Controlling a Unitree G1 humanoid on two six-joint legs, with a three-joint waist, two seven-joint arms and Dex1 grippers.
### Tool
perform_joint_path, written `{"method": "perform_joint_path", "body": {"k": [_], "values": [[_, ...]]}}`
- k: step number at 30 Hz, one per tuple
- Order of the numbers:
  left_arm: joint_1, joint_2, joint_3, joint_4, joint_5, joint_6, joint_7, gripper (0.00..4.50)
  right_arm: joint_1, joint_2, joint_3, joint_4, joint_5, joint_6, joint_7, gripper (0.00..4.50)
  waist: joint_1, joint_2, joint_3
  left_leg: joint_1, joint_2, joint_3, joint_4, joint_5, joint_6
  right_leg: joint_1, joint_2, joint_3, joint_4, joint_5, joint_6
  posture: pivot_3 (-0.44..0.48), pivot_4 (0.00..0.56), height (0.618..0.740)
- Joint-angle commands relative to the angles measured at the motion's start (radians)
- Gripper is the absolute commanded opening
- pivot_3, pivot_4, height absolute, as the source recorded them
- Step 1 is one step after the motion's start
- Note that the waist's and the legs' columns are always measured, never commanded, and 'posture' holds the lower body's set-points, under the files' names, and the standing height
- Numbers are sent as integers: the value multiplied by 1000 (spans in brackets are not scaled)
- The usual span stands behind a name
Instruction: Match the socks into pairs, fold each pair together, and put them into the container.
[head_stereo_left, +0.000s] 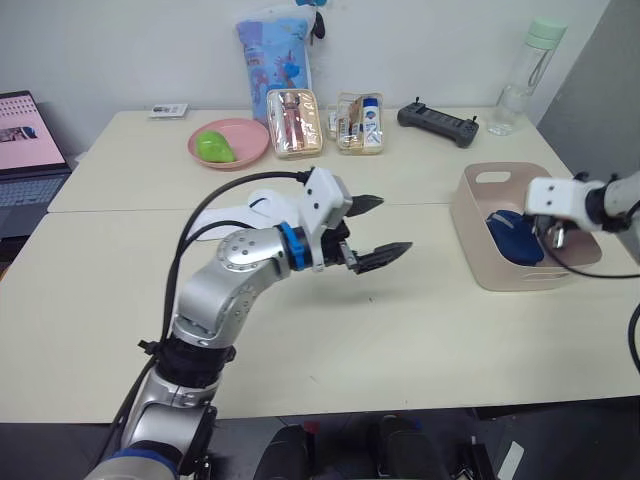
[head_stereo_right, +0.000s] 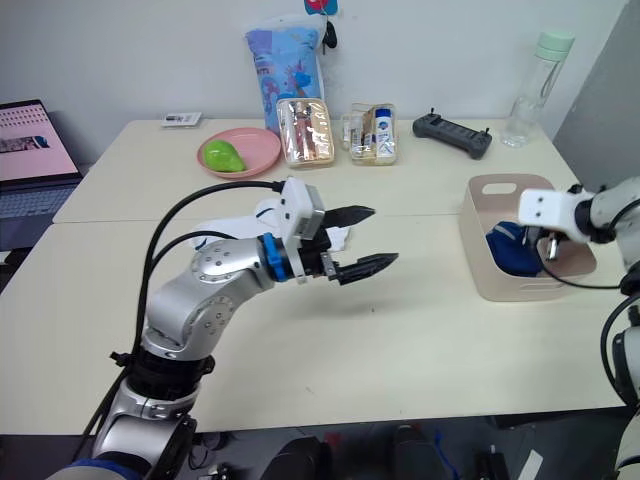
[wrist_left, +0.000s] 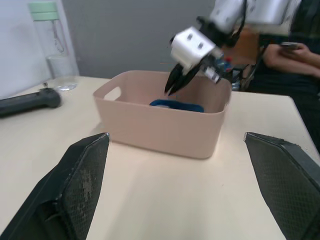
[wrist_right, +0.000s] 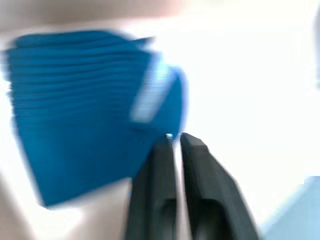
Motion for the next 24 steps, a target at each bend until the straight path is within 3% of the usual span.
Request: {"method": "perform_joint_path", "body": {"k": [1,5,9,13,19,24], "values": [[47,59,75,-29,23,-41,6,4500,-18,53,-94,-121,126,54,-6,1699,-2,0,0,0,0,0,0,0,0,0,0,0,0,0,0,0,150,740],[156,105,161,-38,58,-77,66,4500,125,235,-220,-460,361,345,-29,3150,-12,0,0,1,2,0,-1,0,0,0,1,0,1,0,0,0,150,740],[287,123,223,-48,105,-120,122,4500,320,376,-248,-802,462,606,-130,4491,7,0,0,-2,3,-3,0,0,0,-1,1,-3,1,0,0,0,150,740],[487,67,319,-103,97,-151,208,4500,550,487,-223,-1022,490,718,-245,4491,33,0,-1,-7,0,-4,1,-2,3,-4,-2,-3,-1,0,0,0,150,740],[758,-51,339,-191,108,-233,289,4500,851,581,-215,-1088,453,600,-407,4491,41,-1,-4,-8,-1,-5,5,-4,6,-2,-3,-3,-2,1,1,0,150,740],[873,-87,348,-216,122,-279,314,4500,945,578,-204,-1134,448,551,-436,4491,28,0,-3,-2,-1,-3,2,-4,6,0,-3,-3,0,1,0,0,150,740]]}}
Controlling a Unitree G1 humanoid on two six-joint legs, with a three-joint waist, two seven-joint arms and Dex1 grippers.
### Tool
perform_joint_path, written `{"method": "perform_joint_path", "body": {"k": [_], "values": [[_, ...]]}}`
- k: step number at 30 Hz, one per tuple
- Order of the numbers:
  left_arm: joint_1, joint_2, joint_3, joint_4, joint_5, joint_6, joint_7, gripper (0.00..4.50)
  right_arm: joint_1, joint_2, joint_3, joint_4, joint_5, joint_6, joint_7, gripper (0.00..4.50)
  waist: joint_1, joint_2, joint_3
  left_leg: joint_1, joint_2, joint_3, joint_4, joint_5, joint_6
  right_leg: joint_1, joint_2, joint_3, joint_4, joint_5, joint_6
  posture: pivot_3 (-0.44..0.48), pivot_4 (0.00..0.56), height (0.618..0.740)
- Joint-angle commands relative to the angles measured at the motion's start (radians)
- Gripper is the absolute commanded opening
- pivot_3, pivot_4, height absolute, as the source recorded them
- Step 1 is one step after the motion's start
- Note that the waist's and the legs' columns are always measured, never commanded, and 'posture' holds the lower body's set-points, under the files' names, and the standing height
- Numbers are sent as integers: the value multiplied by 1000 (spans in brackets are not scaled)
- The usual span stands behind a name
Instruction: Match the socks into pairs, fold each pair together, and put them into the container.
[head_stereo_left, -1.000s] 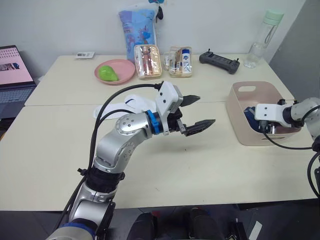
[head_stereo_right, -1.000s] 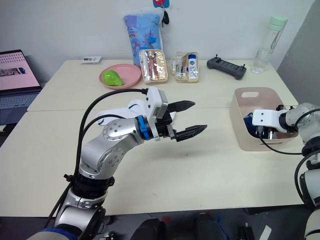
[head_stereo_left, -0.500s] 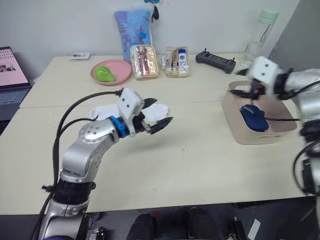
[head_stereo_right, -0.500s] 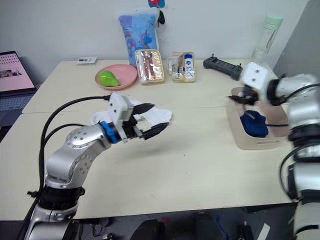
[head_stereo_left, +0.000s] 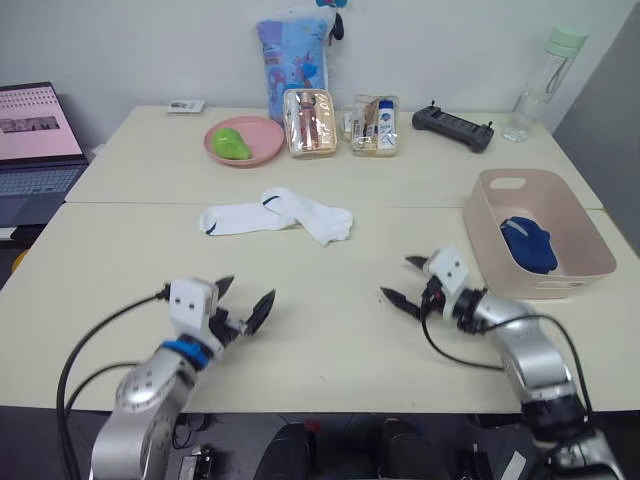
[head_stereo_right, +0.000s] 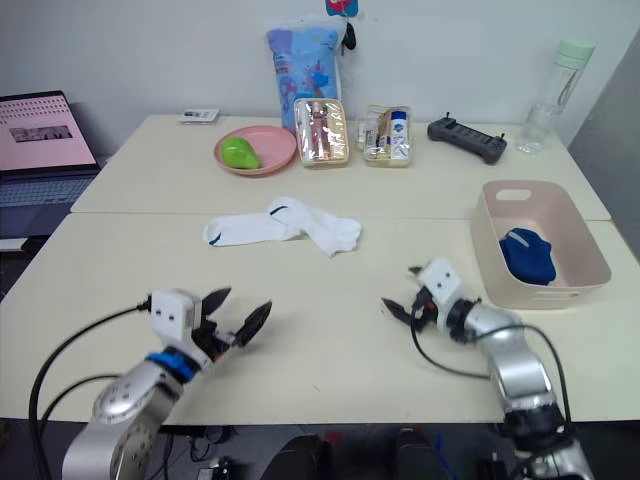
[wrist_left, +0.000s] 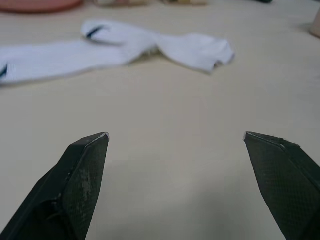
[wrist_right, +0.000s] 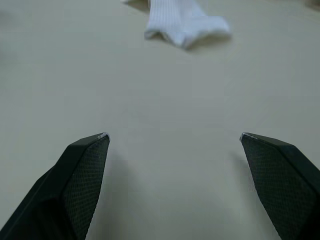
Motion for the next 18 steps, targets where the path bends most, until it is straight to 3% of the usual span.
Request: {"method": "perform_joint_path", "body": {"k": [1,7,12,18], "values": [[22,-4,16,-61,19,-55,24,4500,6,-18,-6,-81,-6,-50,-17,4491,-4,0,0,2,0,0,0,0,0,1,1,0,0,0,0,0,150,740],[34,1,7,-73,11,-58,30,4500,-36,-22,13,-68,-20,-48,-40,4491,-5,-1,-1,2,1,0,-2,0,0,2,3,1,-1,0,0,0,150,740],[-33,31,5,-93,-24,-21,15,4500,-173,49,37,9,20,33,-43,4491,-7,-1,-1,3,1,1,-2,0,0,2,3,1,0,0,0,0,150,740],[-175,80,2,-133,-60,52,17,4500,-422,202,83,299,2,112,-93,4491,-9,-1,-1,2,2,0,-2,0,0,1,3,0,0,0,-1,0,150,740]]}}
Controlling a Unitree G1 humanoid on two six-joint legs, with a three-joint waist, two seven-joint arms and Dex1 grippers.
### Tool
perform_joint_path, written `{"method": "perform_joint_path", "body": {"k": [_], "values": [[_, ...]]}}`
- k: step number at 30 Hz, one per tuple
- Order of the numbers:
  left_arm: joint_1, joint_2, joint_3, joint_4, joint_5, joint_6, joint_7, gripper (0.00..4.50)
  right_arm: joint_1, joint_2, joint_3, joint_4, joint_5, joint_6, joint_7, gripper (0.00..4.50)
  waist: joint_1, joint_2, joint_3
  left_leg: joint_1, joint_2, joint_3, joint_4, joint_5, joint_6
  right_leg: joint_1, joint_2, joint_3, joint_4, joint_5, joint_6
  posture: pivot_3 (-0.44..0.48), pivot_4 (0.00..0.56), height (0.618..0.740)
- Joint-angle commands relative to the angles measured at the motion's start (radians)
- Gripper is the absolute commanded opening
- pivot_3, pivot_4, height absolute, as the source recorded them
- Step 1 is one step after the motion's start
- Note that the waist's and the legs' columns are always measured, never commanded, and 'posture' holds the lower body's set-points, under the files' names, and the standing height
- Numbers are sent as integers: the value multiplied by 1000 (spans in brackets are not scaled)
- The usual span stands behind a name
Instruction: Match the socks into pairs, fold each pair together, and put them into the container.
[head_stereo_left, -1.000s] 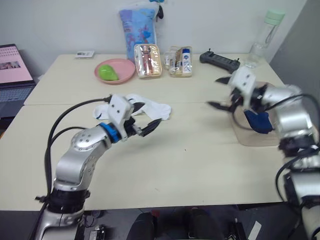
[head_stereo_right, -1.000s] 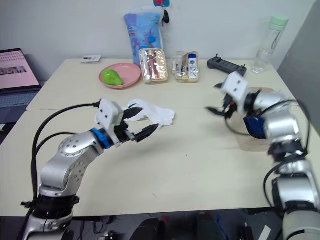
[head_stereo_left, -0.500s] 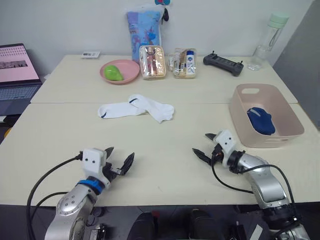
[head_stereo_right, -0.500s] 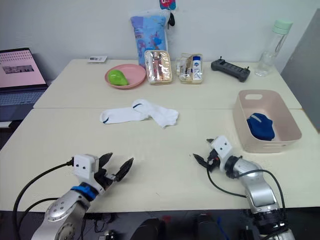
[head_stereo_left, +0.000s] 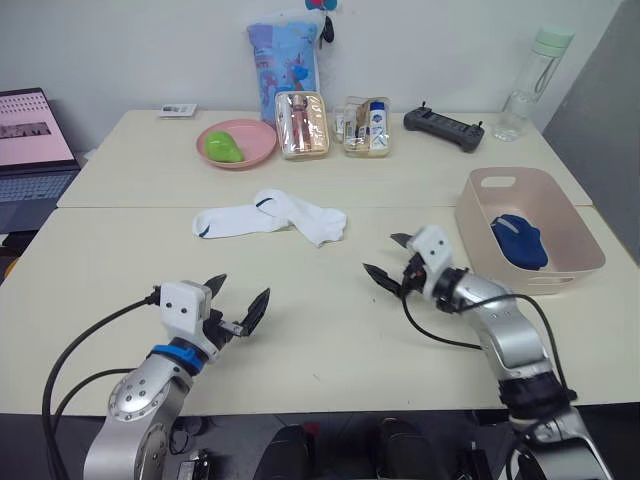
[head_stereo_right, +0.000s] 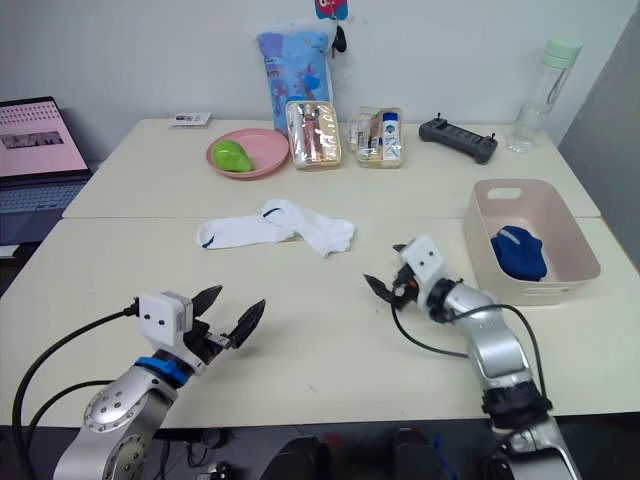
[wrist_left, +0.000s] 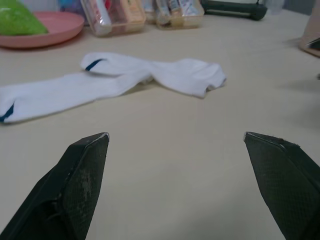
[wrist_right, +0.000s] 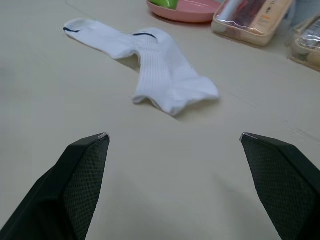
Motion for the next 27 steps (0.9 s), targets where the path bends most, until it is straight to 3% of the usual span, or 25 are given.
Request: {"method": "perform_joint_path", "body": {"k": [1,8,12,22,27], "values": [[-74,27,0,-73,-28,35,7,4500,-139,83,9,179,-4,15,-51,4491,-1,0,0,0,0,0,0,0,0,0,0,0,0,0,0,0,150,740],[-88,20,-12,-117,-31,70,27,4500,-340,210,-49,544,19,-9,-133,4491,-13,0,0,-1,0,1,0,0,0,0,0,1,-1,0,0,0,150,740],[-67,10,-16,-138,-22,66,49,4500,-384,248,-137,609,79,31,-178,3663,-16,0,0,0,0,1,0,0,0,0,-1,1,0,0,0,0,150,740],[-63,10,-24,-149,-23,68,65,4500,-425,262,-189,678,108,13,-175,31,-19,0,0,0,0,1,-1,0,0,-1,0,1,0,0,0,0,150,740],[-80,21,-28,-130,-25,70,51,4500,-417,279,-200,638,146,25,-113,31,-20,0,0,0,0,0,-1,0,0,-1,0,0,0,0,0,0,150,740]]}}
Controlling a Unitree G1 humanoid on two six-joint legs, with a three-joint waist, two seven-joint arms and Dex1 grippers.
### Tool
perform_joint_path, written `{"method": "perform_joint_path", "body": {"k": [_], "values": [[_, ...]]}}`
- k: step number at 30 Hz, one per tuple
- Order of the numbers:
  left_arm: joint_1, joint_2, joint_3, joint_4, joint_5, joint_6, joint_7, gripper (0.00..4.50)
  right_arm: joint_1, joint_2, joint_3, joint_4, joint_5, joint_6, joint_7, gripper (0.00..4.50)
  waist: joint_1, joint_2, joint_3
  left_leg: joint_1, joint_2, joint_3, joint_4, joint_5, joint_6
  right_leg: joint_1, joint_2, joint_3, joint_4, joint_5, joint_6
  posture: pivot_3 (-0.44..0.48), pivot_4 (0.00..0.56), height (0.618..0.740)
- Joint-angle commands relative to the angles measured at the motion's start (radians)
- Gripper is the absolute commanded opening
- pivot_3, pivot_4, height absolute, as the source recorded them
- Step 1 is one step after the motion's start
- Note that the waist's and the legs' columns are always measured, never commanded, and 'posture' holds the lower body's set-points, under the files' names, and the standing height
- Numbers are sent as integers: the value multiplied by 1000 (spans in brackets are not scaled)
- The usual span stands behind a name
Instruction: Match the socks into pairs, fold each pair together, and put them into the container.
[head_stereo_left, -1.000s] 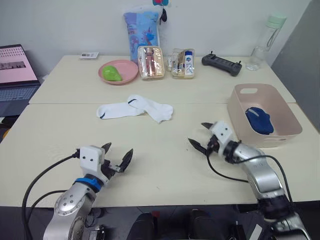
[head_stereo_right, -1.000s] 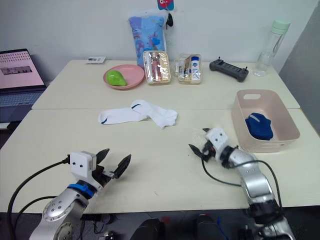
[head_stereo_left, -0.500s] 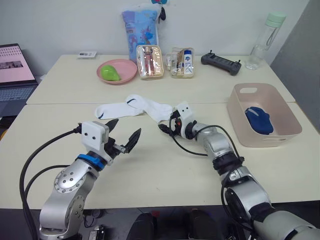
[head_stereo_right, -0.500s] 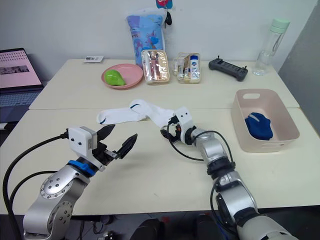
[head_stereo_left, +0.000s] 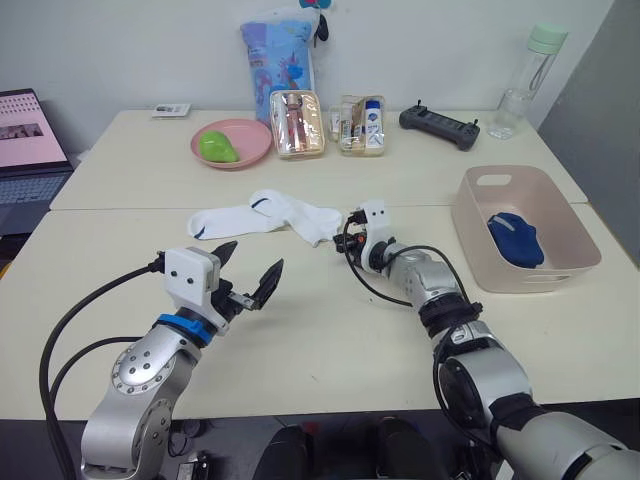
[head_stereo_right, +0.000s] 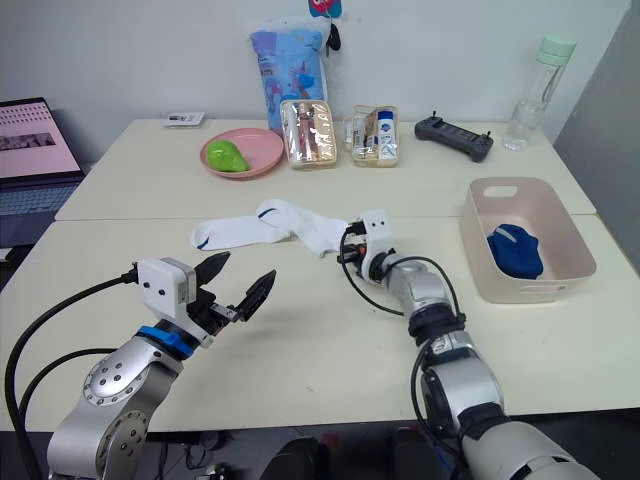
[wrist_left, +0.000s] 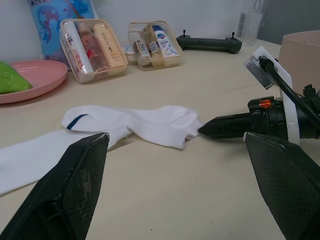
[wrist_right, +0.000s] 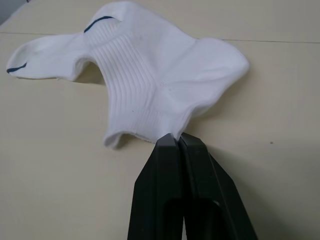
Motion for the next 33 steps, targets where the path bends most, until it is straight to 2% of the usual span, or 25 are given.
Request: {"method": "perform_joint_path", "body": {"k": [1,6,11,14,16,20,24,29,31,33], "values": [[-19,15,-8,-20,-3,-6,-13,4500,-11,7,-14,-72,42,5,43,31,0,0,0,0,0,0,0,0,0,0,0,0,0,0,0,0,150,740],[-16,22,-10,-19,-7,5,-25,4500,75,-41,2,-224,62,105,78,31,1,0,0,0,0,0,0,0,0,0,0,0,0,0,0,0,150,740],[30,33,-10,-34,-28,21,-48,4500,320,-194,93,-727,201,450,196,31,5,0,0,-2,0,-1,0,0,0,0,-1,0,-2,0,0,0,150,740],[40,44,-13,-29,-35,27,-67,4500,426,-289,130,-962,307,626,241,31,-2,0,0,-2,0,-1,0,0,0,0,-1,-1,-1,0,0,0,150,740],[39,50,-16,-24,-41,31,-78,4500,463,-326,146,-1053,361,698,256,31,-4,0,0,0,1,-1,-1,0,0,0,0,0,0,0,0,0,150,740],[23,56,-32,-11,-51,42,-93,4500,475,-332,160,-1075,376,723,225,31,-3,0,0,1,2,-2,-1,0,0,1,2,-1,0,0,0,0,150,740],[9,59,-45,-4,-53,65,-94,4500,469,-392,155,-1100,418,748,266,941,1,0,0,0,1,-2,-1,0,0,1,1,-1,-1,0,0,0,150,740],[26,68,-74,-2,-42,94,-98,4500,467,-520,158,-1166,496,777,366,2710,2,0,0,-1,0,-2,-1,0,0,1,0,-1,-2,0,0,0,150,740],[35,67,-107,10,-29,121,-86,4500,465,-606,158,-1194,539,785,446,3412,2,0,0,0,0,-2,-1,0,0,1,1,-1,-2,0,0,0,150,740],[36,62,-141,21,-18,139,-79,4500,458,-674,162,-1200,547,757,501,3412,3,0,0,0,0,-2,-1,0,0,1,0,-1,-2,0,1,0,150,740]]}}
